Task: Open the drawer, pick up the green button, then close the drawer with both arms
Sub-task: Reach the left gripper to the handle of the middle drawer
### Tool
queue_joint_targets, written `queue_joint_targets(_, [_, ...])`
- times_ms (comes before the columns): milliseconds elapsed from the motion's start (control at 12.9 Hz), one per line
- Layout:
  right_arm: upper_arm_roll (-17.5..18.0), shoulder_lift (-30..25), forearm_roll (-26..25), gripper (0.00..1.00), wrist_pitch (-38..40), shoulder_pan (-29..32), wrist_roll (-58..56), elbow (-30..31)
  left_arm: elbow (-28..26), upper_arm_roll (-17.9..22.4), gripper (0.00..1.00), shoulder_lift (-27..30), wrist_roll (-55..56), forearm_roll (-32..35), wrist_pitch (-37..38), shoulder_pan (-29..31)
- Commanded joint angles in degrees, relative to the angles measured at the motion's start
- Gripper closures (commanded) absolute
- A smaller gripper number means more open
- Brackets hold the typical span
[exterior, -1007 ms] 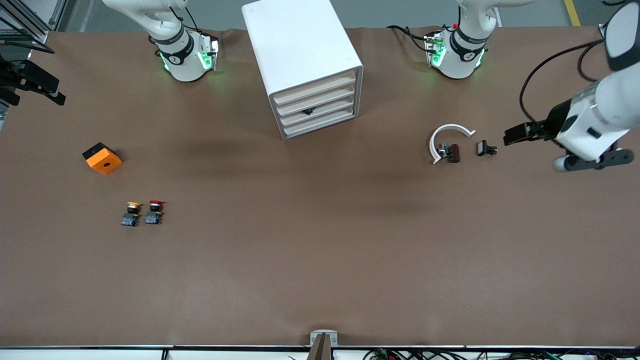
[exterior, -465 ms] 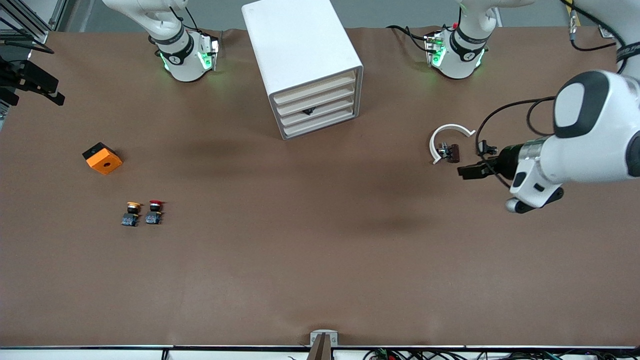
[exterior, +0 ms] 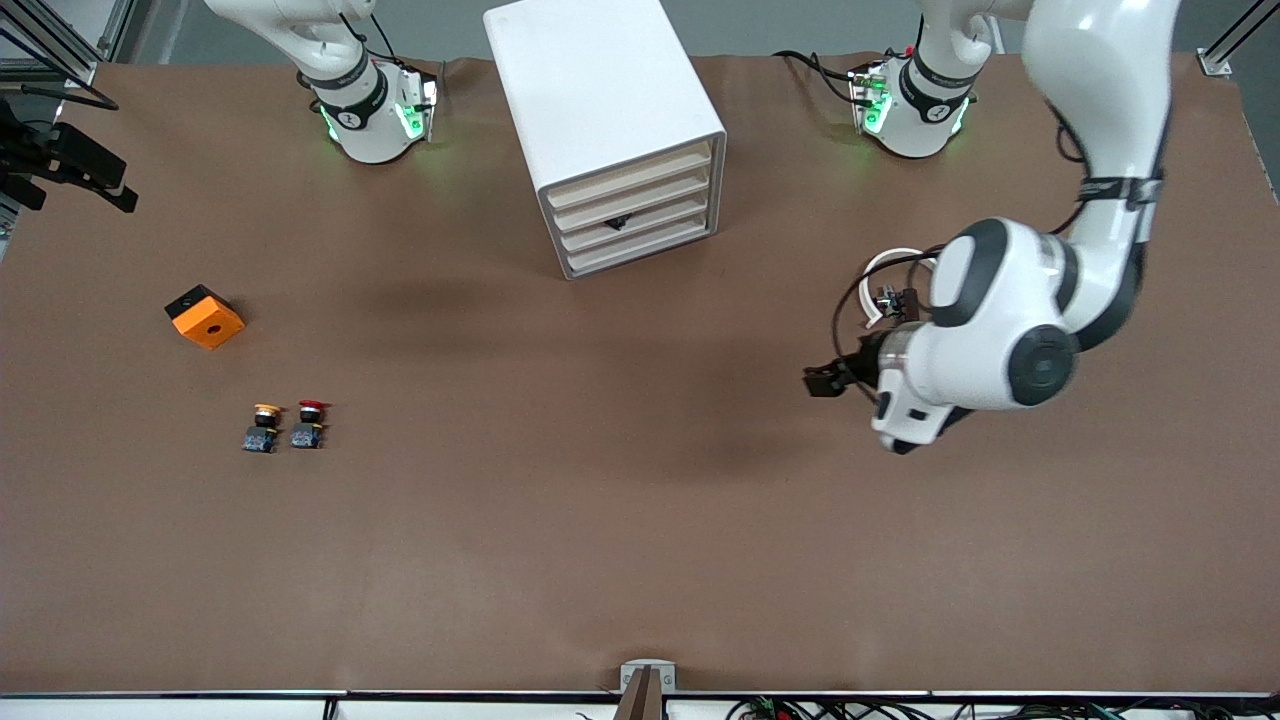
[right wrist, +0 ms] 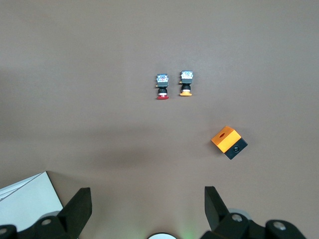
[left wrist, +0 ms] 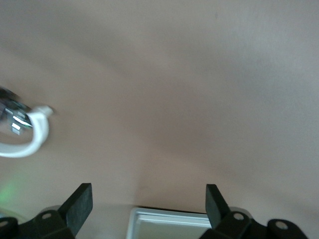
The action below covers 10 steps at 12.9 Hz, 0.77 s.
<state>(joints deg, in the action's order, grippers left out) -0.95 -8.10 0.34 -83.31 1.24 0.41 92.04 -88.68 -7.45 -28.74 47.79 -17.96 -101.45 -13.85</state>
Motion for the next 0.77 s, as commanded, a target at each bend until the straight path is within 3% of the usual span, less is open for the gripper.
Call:
queue_joint_targets(0, [0.25,-0.78,-1.22,0.0,-0.01,-0.1,-0.76,0.07,1.31,0.33,0.0,-3.85,7.28,-4.35,-0.85,-2.23])
queue_joint_targets(465, [0.25,-0.78,-1.22,0.0,0.08,-0.1,-0.76,0.07,1.4,0.33,0.0,-10.27,33.8,-11.64,-0.94,-8.12])
queue_joint_targets(697, [0.25,-0.78,-1.22,0.0,0.08,-0.1,-0.76,0.07,1.32,0.33,0.0,-13.17,38.78,-18.58,-0.94,-8.91])
